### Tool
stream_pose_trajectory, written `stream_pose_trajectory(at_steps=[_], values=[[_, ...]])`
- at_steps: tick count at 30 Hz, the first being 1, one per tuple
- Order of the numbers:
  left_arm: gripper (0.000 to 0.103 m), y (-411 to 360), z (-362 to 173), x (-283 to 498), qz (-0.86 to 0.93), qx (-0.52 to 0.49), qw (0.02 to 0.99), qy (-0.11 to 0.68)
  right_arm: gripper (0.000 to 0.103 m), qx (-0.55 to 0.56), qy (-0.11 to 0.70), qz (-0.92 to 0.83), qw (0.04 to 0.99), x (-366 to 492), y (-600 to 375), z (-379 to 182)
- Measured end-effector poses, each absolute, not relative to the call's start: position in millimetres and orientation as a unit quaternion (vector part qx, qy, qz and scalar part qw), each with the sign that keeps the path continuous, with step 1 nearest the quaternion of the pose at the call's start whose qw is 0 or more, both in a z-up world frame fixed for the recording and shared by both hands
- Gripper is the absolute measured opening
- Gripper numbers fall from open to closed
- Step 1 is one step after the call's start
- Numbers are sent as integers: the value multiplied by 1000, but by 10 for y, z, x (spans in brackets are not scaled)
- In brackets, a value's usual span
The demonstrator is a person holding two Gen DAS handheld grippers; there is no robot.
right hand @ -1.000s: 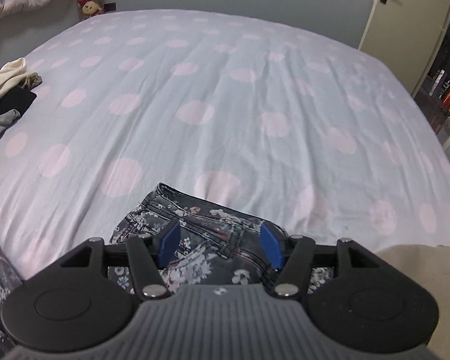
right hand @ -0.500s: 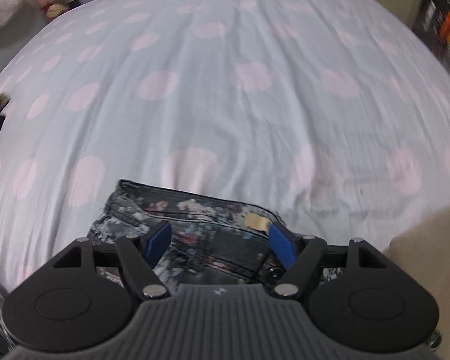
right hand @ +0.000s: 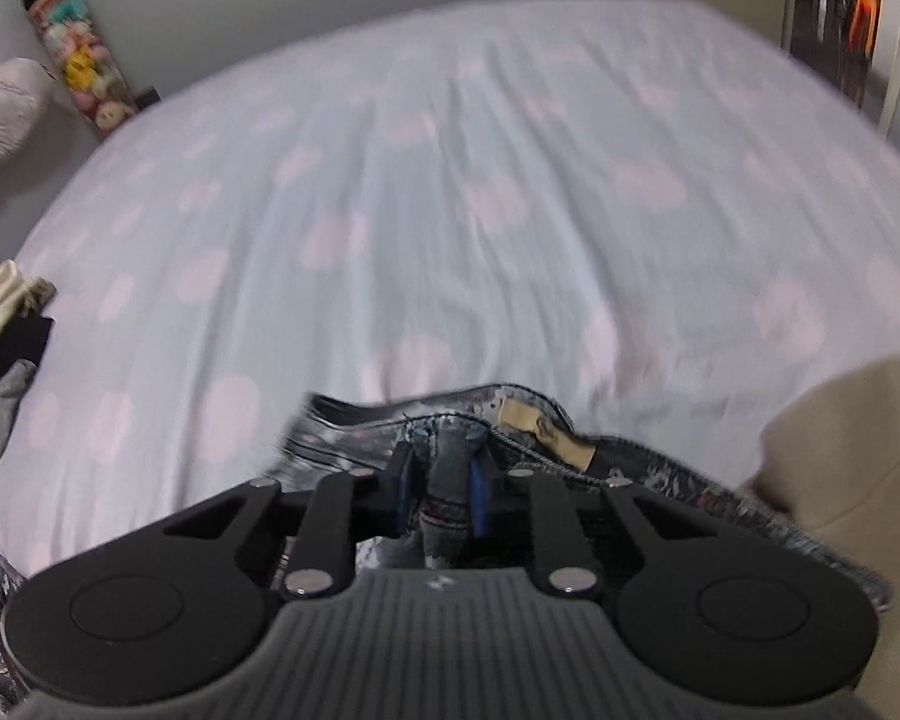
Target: Fold clothes
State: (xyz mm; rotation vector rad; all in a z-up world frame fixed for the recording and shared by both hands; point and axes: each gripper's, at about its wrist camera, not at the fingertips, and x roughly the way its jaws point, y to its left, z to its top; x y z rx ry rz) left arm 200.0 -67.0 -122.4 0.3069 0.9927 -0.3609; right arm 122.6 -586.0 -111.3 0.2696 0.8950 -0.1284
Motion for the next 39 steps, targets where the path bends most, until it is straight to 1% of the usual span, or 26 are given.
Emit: stream_pose_trajectory(at_steps=[3,10,13,19,20,21,25,26,28,29,30,31,32,34,35,37,39], values=[[0,-664,-1053,1916,-165,158,862,452,14,121,387,-84,910,1062,-5870,-830],[0,-524,-787,1772,-163,141,881,422,13,108,278,-143,944,615,-6060,-172],[0,-483,-797,1748,-169,136,881,421,13,111,291,-164,936,520,-6162,-192],[0,-426,-918,1658,-190,134,872,431,14,129,354,-191,906,459,-6342,-650],[0,-419,-935,1644,-192,136,871,432,17,135,363,-190,902,453,-6338,-718],[3,-410,-952,1638,-194,137,869,434,22,136,369,-189,900,446,-6324,-763],[20,-372,-1037,1633,-198,139,865,440,32,109,373,-176,905,401,-6169,-781],[22,-364,-1065,1633,-199,138,864,441,37,100,372,-170,907,389,-6116,-772],[32,-352,-1127,1625,-199,134,863,445,42,83,370,-157,912,366,-6005,-759],[36,-353,-1171,1618,-199,130,862,447,47,79,371,-145,914,357,-5942,-769],[43,-359,-1222,1610,-199,128,861,450,53,77,372,-130,916,349,-5878,-783],[45,-365,-1273,1601,-198,126,860,452,56,76,375,-111,917,338,-5806,-800],[45,-372,-1328,1594,-196,124,859,456,61,77,378,-90,918,323,-5721,-822],[44,-382,-1452,1573,-184,120,856,467,63,70,388,-56,917,313,-5541,-880],[42,-376,-1505,1553,-178,114,855,473,63,65,396,-46,915,319,-5457,-918],[23,-369,-1568,1472,-166,101,862,468,63,59,412,-30,909,326,-5299,-1003],[15,-369,-1572,1362,-155,94,873,453,63,55,428,-14,902,335,-5146,-1086]])
